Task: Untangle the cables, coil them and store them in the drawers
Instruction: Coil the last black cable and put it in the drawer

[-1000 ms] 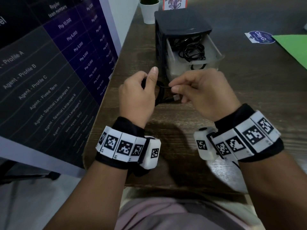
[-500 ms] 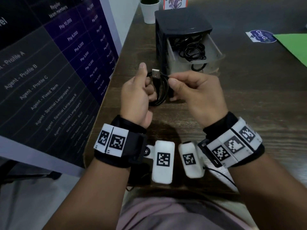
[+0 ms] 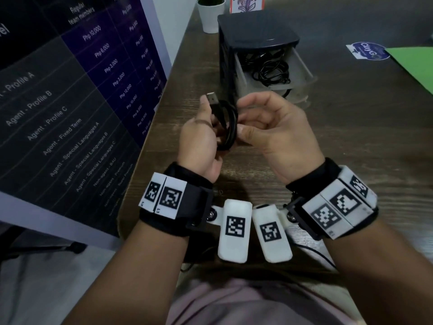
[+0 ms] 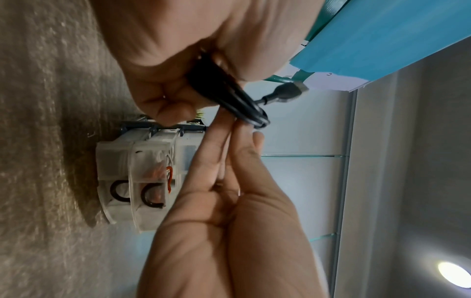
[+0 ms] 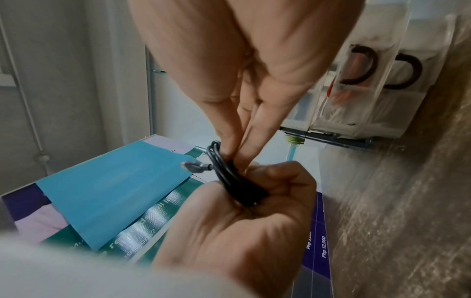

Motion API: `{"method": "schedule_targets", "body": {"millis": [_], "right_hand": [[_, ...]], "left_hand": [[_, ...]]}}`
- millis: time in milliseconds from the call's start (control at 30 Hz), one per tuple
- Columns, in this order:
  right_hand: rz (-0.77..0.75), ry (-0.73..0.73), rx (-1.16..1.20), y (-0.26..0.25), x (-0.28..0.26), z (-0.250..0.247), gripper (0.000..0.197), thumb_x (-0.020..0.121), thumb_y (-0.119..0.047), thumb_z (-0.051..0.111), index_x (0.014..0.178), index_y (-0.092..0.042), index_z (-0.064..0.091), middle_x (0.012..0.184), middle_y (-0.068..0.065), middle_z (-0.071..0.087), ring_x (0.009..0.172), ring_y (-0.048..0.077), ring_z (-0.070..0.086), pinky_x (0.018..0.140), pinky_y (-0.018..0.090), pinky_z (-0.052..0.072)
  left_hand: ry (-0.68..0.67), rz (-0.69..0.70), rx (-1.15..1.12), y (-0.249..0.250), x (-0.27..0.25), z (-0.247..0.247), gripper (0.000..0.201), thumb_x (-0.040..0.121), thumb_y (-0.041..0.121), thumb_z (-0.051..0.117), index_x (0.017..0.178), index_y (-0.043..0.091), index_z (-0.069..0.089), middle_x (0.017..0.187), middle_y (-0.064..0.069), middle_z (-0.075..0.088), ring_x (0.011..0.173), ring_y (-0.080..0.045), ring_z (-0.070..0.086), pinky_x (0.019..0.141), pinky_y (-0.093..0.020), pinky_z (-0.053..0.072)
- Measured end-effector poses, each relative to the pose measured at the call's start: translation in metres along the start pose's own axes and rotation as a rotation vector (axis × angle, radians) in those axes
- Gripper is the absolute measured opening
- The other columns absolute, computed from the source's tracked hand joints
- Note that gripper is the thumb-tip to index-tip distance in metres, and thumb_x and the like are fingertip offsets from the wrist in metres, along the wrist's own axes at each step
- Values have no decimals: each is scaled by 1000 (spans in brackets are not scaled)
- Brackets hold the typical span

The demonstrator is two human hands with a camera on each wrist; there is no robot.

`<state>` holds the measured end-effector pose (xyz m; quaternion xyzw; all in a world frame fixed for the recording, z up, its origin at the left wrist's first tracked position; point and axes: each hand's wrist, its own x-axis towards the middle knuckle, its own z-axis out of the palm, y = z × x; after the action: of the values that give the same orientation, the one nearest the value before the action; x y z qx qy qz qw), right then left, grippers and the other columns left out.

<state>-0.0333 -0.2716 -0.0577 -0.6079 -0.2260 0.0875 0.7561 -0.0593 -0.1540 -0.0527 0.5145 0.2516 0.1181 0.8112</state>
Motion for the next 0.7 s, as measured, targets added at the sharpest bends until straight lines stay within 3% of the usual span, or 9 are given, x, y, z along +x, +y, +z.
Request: {"method": "schedule_targets", "body": {"millis": [67, 133, 233, 300, 367, 467, 600, 667, 700], "right_hand": [[35, 15, 51, 1, -1, 2, 32, 80, 16, 67, 99, -8, 61, 81, 2, 70, 76, 11, 68, 70, 25, 56], [92, 6, 107, 1, -3, 3, 29, 81, 15, 66, 98, -8, 62, 79, 3, 71, 74, 13, 69, 67, 26, 57], [149, -17, 169, -4, -5, 3, 29, 86, 16, 59, 104, -6, 63, 85, 9, 70, 79, 18, 69, 72, 30, 57], [148, -41, 180, -8, -5, 4, 29, 86, 11, 62, 110, -6, 61, 90, 12, 68, 82, 20, 68, 75, 33, 58], [118, -60, 116, -11, -6, 7, 39, 80, 2, 73, 114, -8, 58, 92, 14, 69, 84, 23, 68, 80, 39, 59], [85, -63, 18, -14, -6, 9, 49, 77, 6, 76, 118, -9, 53, 93, 23, 71, 81, 29, 66, 78, 37, 59], [82, -107, -42, -19, -6, 5, 52, 80, 7, 73, 124, -11, 52, 93, 22, 72, 81, 32, 69, 76, 35, 60], [77, -145, -76, -20, -7, 1, 55, 82, 6, 71, 129, -12, 51, 91, 14, 75, 82, 29, 72, 78, 37, 60], [74, -159, -93, -21, -7, 0, 56, 83, 6, 71, 132, -12, 49, 91, 12, 75, 83, 26, 73, 77, 35, 60]], "left_hand": [[-3, 7, 25, -1, 0, 0, 43, 103, 45, 41, 84, 13, 62, 57, 3, 67, 55, -11, 66, 58, -27, 51], [7, 33, 70, -2, 1, -1, 45, 102, 48, 41, 85, 13, 64, 61, 2, 69, 65, -16, 68, 73, -36, 56], [-3, 106, 137, -4, 4, -3, 51, 103, 48, 37, 84, 10, 66, 70, -5, 72, 72, -23, 71, 82, -43, 58], [-11, 101, 165, -4, 5, -4, 54, 102, 53, 36, 87, 10, 66, 77, -8, 75, 78, -29, 72, 87, -48, 57], [-27, 121, 192, -3, 5, -6, 57, 102, 53, 36, 79, 14, 70, 79, -9, 75, 82, -30, 73, 86, -48, 57], [-84, 145, 176, -3, 2, -6, 63, 103, 50, 35, 64, 18, 71, 77, -9, 74, 85, -29, 72, 84, -45, 57], [-139, 93, 204, -2, 7, -10, 55, 100, 56, 39, 98, 10, 68, 100, -19, 74, 99, -36, 70, 94, -54, 52], [-205, 46, 225, 1, 12, -15, 55, 98, 57, 42, 98, 8, 66, 95, -19, 73, 89, -35, 71, 86, -49, 56], [-236, 29, 232, 3, 14, -18, 55, 98, 57, 42, 90, 7, 64, 83, -17, 70, 72, -30, 68, 74, -43, 57]]}}
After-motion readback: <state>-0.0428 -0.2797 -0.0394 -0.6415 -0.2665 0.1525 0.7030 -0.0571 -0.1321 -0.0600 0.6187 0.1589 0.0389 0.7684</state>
